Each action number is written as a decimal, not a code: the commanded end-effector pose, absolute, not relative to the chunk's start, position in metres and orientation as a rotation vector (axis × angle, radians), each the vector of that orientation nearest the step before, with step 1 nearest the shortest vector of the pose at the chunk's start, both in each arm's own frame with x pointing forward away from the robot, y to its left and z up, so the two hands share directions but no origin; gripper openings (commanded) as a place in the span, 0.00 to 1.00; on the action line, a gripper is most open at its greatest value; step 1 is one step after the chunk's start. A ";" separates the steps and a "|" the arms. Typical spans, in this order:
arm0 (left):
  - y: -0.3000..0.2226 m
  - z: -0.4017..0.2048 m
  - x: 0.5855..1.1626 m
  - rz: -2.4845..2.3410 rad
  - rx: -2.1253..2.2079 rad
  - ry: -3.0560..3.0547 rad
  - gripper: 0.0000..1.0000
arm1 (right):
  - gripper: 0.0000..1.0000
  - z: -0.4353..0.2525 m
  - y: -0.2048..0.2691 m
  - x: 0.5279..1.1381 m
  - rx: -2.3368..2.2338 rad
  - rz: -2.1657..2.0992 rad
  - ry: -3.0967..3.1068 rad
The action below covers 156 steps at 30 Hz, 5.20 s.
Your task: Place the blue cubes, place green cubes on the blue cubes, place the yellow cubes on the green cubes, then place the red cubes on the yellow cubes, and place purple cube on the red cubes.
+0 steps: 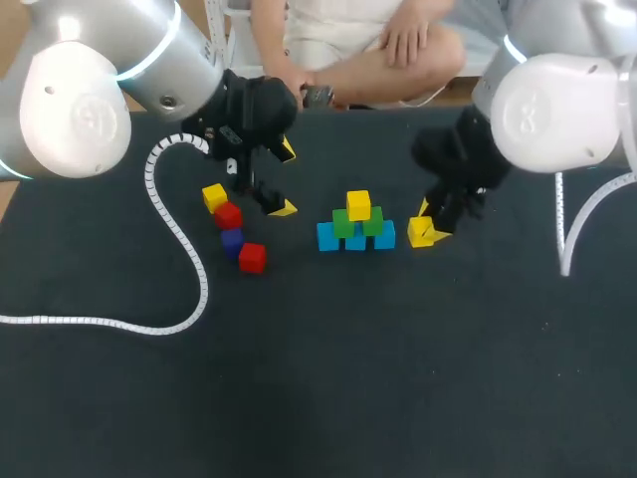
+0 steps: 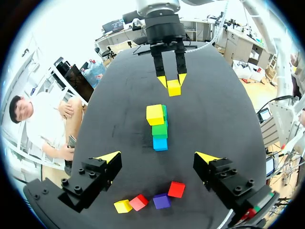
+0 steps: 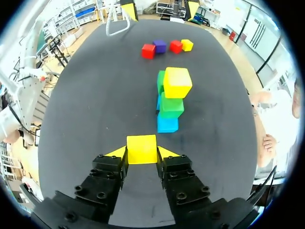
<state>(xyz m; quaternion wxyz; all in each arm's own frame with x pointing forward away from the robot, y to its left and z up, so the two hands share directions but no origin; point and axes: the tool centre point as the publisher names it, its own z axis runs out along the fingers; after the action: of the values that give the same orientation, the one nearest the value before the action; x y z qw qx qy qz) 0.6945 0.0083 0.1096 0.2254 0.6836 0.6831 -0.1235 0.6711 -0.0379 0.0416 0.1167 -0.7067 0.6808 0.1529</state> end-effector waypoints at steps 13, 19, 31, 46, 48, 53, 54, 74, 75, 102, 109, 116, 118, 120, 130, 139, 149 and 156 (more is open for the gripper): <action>0.008 0.110 0.696 -0.341 1.889 1.887 1.00 | 0.00 0.058 -0.026 0.676 -1.999 0.396 2.023; 0.008 0.110 0.696 -0.341 1.889 1.887 1.00 | 0.00 0.065 -0.021 0.679 -1.990 0.379 2.010; 0.008 0.110 0.696 -0.341 1.889 1.887 1.00 | 0.00 0.070 -0.009 0.690 -1.983 0.361 1.999; 0.008 0.110 0.696 -0.341 1.889 1.887 1.00 | 0.00 0.070 0.002 0.703 -1.989 0.386 1.975; 0.008 0.110 0.696 -0.341 1.889 1.887 1.00 | 0.00 0.070 0.002 0.704 -1.991 0.391 1.974; 0.008 0.110 0.696 -0.341 1.889 1.887 1.00 | 0.00 0.074 0.001 0.701 -2.004 0.387 1.966; 0.008 0.110 0.696 -0.341 1.889 1.887 1.00 | 0.00 0.074 0.001 0.701 -2.004 0.387 1.966; 0.008 0.110 0.696 -0.341 1.889 1.887 1.00 | 0.00 0.074 0.003 0.706 -2.000 0.393 1.964; 0.008 0.110 0.696 -0.341 1.889 1.887 1.00 | 0.00 0.074 0.004 0.707 -2.001 0.392 1.963; 0.008 0.110 0.696 -0.341 1.889 1.887 1.00 | 0.00 0.060 0.010 0.718 -2.041 0.374 2.006; 0.008 0.110 0.696 -0.341 1.889 1.887 1.00 | 0.00 0.059 0.011 0.719 -2.048 0.368 2.014; 0.008 0.110 0.696 -0.341 1.889 1.887 1.00 | 0.00 0.059 0.012 0.718 -2.049 0.359 2.031; 0.008 0.110 0.696 -0.341 1.889 1.887 1.00 | 0.00 0.059 0.012 0.718 -2.050 0.352 2.035; 0.008 0.110 0.696 -0.341 1.889 1.887 1.00 | 0.00 0.059 0.013 0.718 -2.050 0.345 2.042; 0.008 0.110 0.696 -0.341 1.889 1.887 1.00 | 0.00 0.057 0.014 0.716 -2.052 0.318 2.064; 0.008 0.110 0.696 -0.341 1.889 1.887 1.00 | 0.00 0.054 0.013 0.719 -2.045 0.320 2.074; 0.008 0.110 0.696 -0.341 1.889 1.887 1.00 | 0.00 0.054 0.014 0.719 -2.040 0.325 2.070; 0.008 0.110 0.696 -0.341 1.889 1.887 1.00 | 0.00 0.053 0.016 0.720 -2.040 0.329 2.072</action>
<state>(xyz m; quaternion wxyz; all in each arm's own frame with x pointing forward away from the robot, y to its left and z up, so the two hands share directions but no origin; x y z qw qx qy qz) 0.6945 0.0083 0.1096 0.2254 0.6836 0.6831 -0.1235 0.7195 0.0145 0.0531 0.1079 -0.6928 0.7042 0.1114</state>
